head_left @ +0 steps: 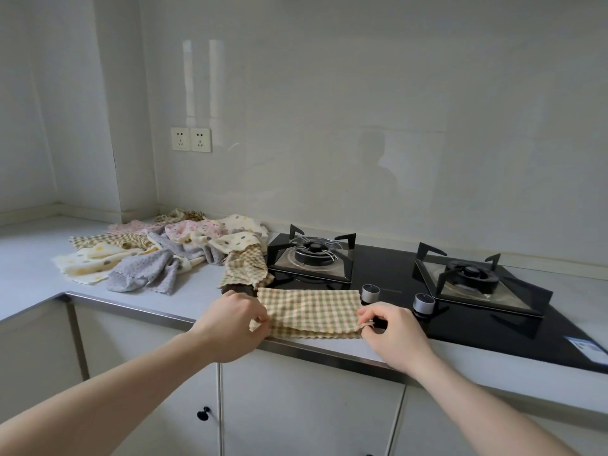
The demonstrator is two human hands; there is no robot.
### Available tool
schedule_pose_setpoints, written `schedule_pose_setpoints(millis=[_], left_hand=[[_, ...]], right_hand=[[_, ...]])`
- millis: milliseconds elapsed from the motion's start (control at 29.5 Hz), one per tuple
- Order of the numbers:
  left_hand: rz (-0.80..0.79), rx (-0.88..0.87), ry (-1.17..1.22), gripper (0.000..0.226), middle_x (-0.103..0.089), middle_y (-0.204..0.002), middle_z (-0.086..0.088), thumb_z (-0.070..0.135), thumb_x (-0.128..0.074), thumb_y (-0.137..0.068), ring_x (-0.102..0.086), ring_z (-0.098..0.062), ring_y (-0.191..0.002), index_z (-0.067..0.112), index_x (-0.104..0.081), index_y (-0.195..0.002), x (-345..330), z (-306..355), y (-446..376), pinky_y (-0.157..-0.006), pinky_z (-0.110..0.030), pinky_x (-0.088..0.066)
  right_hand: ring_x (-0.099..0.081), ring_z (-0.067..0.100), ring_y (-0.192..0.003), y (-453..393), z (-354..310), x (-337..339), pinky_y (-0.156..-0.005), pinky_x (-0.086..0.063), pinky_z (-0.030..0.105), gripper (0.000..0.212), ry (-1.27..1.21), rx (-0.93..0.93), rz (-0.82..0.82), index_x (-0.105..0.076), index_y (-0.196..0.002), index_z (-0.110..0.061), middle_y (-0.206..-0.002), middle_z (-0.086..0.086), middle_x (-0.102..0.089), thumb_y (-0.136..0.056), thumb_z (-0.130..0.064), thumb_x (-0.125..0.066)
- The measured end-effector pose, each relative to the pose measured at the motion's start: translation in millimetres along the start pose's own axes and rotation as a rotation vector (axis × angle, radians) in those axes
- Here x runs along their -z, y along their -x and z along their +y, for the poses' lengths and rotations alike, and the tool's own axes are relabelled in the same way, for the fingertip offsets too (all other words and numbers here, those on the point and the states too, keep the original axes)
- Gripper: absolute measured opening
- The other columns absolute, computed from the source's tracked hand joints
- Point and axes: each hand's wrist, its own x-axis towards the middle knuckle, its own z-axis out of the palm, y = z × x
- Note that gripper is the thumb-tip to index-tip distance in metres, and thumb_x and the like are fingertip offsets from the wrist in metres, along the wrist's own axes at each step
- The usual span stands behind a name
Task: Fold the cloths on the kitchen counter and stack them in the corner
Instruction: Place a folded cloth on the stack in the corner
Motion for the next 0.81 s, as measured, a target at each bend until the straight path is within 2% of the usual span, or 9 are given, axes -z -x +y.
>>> schedule_pose_setpoints(millis=[102,238,339,441,509,577,713,814], left_hand=[[-0.008,-0.021,0.034,0.035,-0.059,-0.08,0.018,0.053,-0.047,-0.091,-0.05,-0.005,-0.084,0.03,-0.069,-0.076,3.8,-1.9,2.3,-0.069,-0.028,-0.05],[0.023,0.002,0.062,0.04,-0.055,-0.08,0.016,0.055,-0.046,-0.092,-0.052,-0.006,-0.079,0.027,-0.069,-0.074,10.4,-5.2,-8.5,-0.066,-0.031,-0.048],[0.088,0.1,0.131,0.027,-0.059,-0.088,0.016,0.049,-0.053,-0.09,-0.058,-0.009,-0.082,0.031,-0.072,-0.081,8.2,-7.0,-27.9,-0.068,-0.033,-0.053],[0.101,0.21,0.177,0.016,-0.06,-0.1,0.014,0.043,-0.06,-0.092,-0.057,-0.012,-0.094,0.034,-0.073,-0.096,-3.4,-6.3,-46.9,-0.078,-0.033,-0.051],[0.094,0.284,0.194,0.024,-0.059,-0.109,0.01,0.046,-0.06,-0.093,-0.057,-0.015,-0.101,0.031,-0.069,-0.109,-15.8,-7.1,-53.5,-0.087,-0.035,-0.05],[0.09,0.341,0.193,0.029,-0.058,-0.113,0.009,0.049,-0.058,-0.093,-0.055,-0.017,-0.106,0.032,-0.067,-0.114,-29.4,-9.9,-55.6,-0.093,-0.037,-0.046],[0.116,0.41,0.254,0.017,-0.06,-0.108,0.01,0.045,-0.058,-0.092,-0.051,-0.018,-0.106,0.035,-0.07,-0.1,-42.1,-15.9,-57.4,-0.096,-0.038,-0.041],[0.126,0.42,0.296,0.008,-0.06,-0.101,0.008,0.032,-0.058,-0.091,-0.051,-0.019,-0.101,0.033,-0.065,-0.087,-41.7,-18.3,-56.8,-0.091,-0.037,-0.04]], right_hand=[[-0.061,-0.012,-0.098,1.9,-2.7,0.0,-0.08,-0.043,0.008,0.019,0.009,0.027,-0.014,-0.071,-0.068,-0.032,-0.099,-0.025,-0.07,-0.082,-0.019,-0.071],[-0.066,-0.005,-0.093,0.7,-0.8,-1.2,-0.08,-0.053,0.022,0.017,-0.022,-0.001,0.036,-0.071,-0.071,-0.031,-0.092,-0.024,-0.073,-0.088,-0.033,-0.068],[-0.067,0.001,-0.082,0.0,0.0,-0.5,-0.074,-0.056,0.033,0.015,-0.017,-0.013,0.082,-0.072,-0.077,-0.031,-0.082,-0.023,-0.072,-0.09,-0.035,-0.068],[-0.067,-0.001,-0.083,-0.8,0.6,-0.4,-0.074,-0.057,0.029,0.011,0.005,-0.006,0.093,-0.069,-0.079,-0.034,-0.083,-0.025,-0.071,-0.089,-0.029,-0.071],[-0.066,-0.002,-0.087,-1.6,2.6,-1.1,-0.076,-0.057,0.027,0.009,0.012,-0.015,0.098,-0.068,-0.082,-0.036,-0.086,-0.026,-0.071,-0.088,-0.03,-0.072],[-0.065,-0.003,-0.091,-2.4,4.7,-2.1,-0.079,-0.056,0.026,0.007,0.025,-0.023,0.114,-0.067,-0.085,-0.037,-0.087,-0.025,-0.071,-0.088,-0.034,-0.073],[-0.061,0.0,-0.093,-3.7,5.2,-3.0,-0.079,-0.053,0.027,0.006,0.081,-0.036,0.159,-0.067,-0.092,-0.037,-0.087,-0.023,-0.068,-0.089,-0.037,-0.072],[-0.059,0.001,-0.097,-6.0,4.7,-3.2,-0.082,-0.052,0.026,0.015,0.122,-0.084,0.16,-0.069,-0.103,-0.036,-0.093,-0.023,-0.069,-0.09,-0.042,-0.07]])
